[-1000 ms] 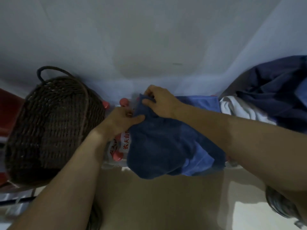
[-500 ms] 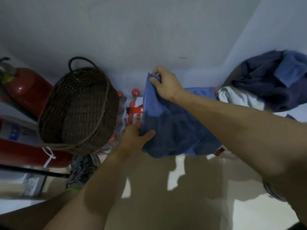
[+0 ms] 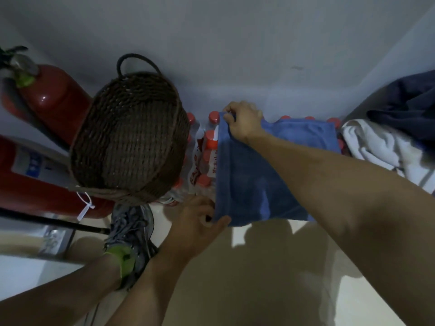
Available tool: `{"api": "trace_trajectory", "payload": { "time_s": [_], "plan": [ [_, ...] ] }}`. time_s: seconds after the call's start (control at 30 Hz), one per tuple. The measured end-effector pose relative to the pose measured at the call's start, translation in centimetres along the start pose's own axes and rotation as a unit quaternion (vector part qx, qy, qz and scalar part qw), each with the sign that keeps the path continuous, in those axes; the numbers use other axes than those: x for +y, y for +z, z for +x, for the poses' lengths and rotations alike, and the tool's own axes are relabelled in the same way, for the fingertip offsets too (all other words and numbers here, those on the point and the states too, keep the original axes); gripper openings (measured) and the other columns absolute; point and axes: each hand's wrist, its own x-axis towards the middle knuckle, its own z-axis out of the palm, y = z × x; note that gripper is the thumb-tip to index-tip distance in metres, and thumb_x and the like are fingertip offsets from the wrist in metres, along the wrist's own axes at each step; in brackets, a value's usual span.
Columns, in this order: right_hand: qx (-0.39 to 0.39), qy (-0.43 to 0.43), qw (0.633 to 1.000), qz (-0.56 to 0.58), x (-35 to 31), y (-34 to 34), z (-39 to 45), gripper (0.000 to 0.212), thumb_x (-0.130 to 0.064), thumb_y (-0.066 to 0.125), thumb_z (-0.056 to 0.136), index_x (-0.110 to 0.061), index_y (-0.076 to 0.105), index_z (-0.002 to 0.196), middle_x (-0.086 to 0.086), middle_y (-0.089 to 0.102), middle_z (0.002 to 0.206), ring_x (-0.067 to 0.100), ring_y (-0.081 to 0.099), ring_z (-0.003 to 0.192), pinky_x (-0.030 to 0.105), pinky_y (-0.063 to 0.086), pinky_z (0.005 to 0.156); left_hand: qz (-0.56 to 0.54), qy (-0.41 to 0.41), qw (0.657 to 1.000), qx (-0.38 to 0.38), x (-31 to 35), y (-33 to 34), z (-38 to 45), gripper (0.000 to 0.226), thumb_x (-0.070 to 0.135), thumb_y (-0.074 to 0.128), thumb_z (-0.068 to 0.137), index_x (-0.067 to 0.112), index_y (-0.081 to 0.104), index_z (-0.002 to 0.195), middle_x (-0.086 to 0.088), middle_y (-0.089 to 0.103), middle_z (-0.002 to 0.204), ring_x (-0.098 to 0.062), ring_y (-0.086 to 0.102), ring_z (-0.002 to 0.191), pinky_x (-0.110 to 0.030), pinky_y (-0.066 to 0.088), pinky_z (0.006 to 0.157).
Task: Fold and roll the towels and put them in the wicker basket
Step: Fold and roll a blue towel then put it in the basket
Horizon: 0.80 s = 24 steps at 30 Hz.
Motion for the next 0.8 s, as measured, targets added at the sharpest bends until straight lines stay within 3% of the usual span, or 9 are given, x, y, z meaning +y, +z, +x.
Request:
{"api": "trace_trajectory", "payload": {
  "time_s": [0.1, 0.17, 0.23, 0.3, 0.4, 0.5, 0.6, 0.7, 0.8],
  "plan": [
    [0.024, 0.006, 1.0, -0.003, 0.0, 0.4, 0.5, 0.023, -0.028, 0.047, 0.1, -0.024, 0.067, 0.11, 0.008, 0.06, 0.115, 0.031, 0.047, 0.113, 0.037, 0.03, 0.089, -0.053, -0.175, 0.979, -0.087, -1.8, 1.1, -2.0, 0.048, 0.065, 0.057, 0.078, 0.019, 0.064, 0.066, -0.001, 0.064, 0.068, -0.015, 0.06, 0.064, -0.041, 0.05, 0.064],
    [0.024, -0.003, 1.0, -0.012, 0.0, 0.6, 0.6, 0.022, -0.027, 0.048, 0.099, -0.024, 0.067, 0.11, 0.007, 0.058, 0.115, 0.03, 0.046, 0.113, 0.037, 0.029, 0.088, -0.131, -0.292, 0.944, -0.081, -2.5, 1.7, -3.2, 0.044, 0.07, 0.06, 0.077, 0.028, 0.071, 0.071, 0.003, 0.07, 0.07, -0.014, 0.065, 0.063, -0.044, 0.056, 0.068],
    [0.02, -0.014, 0.999, -0.025, 0.0, 0.7, 0.6, 0.023, -0.027, 0.047, 0.099, -0.025, 0.067, 0.111, 0.007, 0.057, 0.116, 0.03, 0.045, 0.112, 0.038, 0.029, 0.088, -0.22, -0.336, 0.915, -0.046, -2.5, 1.9, -3.7, 0.039, 0.07, 0.065, 0.07, 0.034, 0.076, 0.08, 0.009, 0.074, 0.079, -0.008, 0.069, 0.073, -0.039, 0.058, 0.076],
    [0.024, -0.019, 0.999, -0.035, 0.1, 0.8, 0.5, 0.024, -0.029, 0.046, 0.099, -0.024, 0.066, 0.111, 0.008, 0.056, 0.116, 0.031, 0.045, 0.112, 0.037, 0.027, 0.086, -0.303, -0.354, 0.884, 0.013, -1.9, 2.1, -3.6, 0.035, 0.057, 0.075, 0.068, 0.027, 0.079, 0.087, 0.005, 0.076, 0.087, -0.011, 0.072, 0.083, -0.036, 0.057, 0.083],
    [0.025, -0.026, 0.998, -0.046, 0.0, 0.7, 0.4, 0.024, -0.031, 0.046, 0.1, -0.021, 0.065, 0.112, 0.009, 0.056, 0.117, 0.032, 0.045, 0.112, 0.038, 0.028, 0.086, -0.372, -0.356, 0.849, 0.119, -1.0, 2.3, -3.4, 0.02, 0.022, 0.083, 0.073, 0.013, 0.073, 0.088, -0.006, 0.074, 0.088, -0.026, 0.071, 0.082, -0.032, 0.058, 0.071],
    [0.028, -0.037, 0.998, -0.039, 0.2, 0.8, 0.3, 0.023, -0.031, 0.046, 0.1, -0.019, 0.064, 0.11, 0.009, 0.056, 0.116, 0.033, 0.044, 0.112, 0.038, 0.028, 0.087, -0.406, -0.342, 0.843, 0.088, -1.0, 2.2, -3.8, 0.027, 0.015, 0.081, 0.075, 0.011, 0.065, 0.097, -0.019, 0.067, 0.086, -0.029, 0.068, 0.078, -0.029, 0.057, 0.067],
    [0.031, -0.072, 0.996, -0.048, 0.4, 1.1, 0.0, 0.023, -0.031, 0.047, 0.1, -0.018, 0.065, 0.107, 0.009, 0.056, 0.111, 0.032, 0.042, 0.11, 0.039, 0.027, 0.087, -0.399, -0.337, 0.853, -0.001, -1.5, 2.0, -4.0, 0.017, 0.025, 0.078, 0.077, 0.02, 0.076, 0.092, -0.01, 0.07, 0.076, -0.019, 0.065, 0.072, -0.026, 0.054, 0.068],
    [0.029, -0.068, 0.994, -0.076, -0.1, 1.1, -0.1, 0.024, -0.033, 0.046, 0.1, -0.019, 0.064, 0.107, 0.007, 0.057, 0.111, 0.03, 0.042, 0.11, 0.039, 0.029, 0.088, -0.339, -0.359, 0.869, 0.04, -1.7, 2.0, -3.6, 0.003, 0.025, 0.079, 0.078, 0.024, 0.077, 0.081, -0.006, 0.071, 0.071, -0.014, 0.064, 0.066, -0.025, 0.053, 0.063],
    [0.022, -0.076, 0.993, -0.09, -0.4, -0.1, -0.5, 0.034, -0.044, 0.051, 0.097, -0.02, 0.06, 0.12, 0.007, 0.052, 0.121, 0.03, 0.041, 0.116, 0.04, 0.029, 0.092, -0.244, -0.384, 0.891, 0.015, -1.5, 1.7, -2.2, 0.017, 0.029, 0.076, 0.082, 0.016, 0.071, 0.071, -0.002, 0.07, 0.069, -0.017, 0.064, 0.068, -0.019, 0.049, 0.062]
  ]
}}
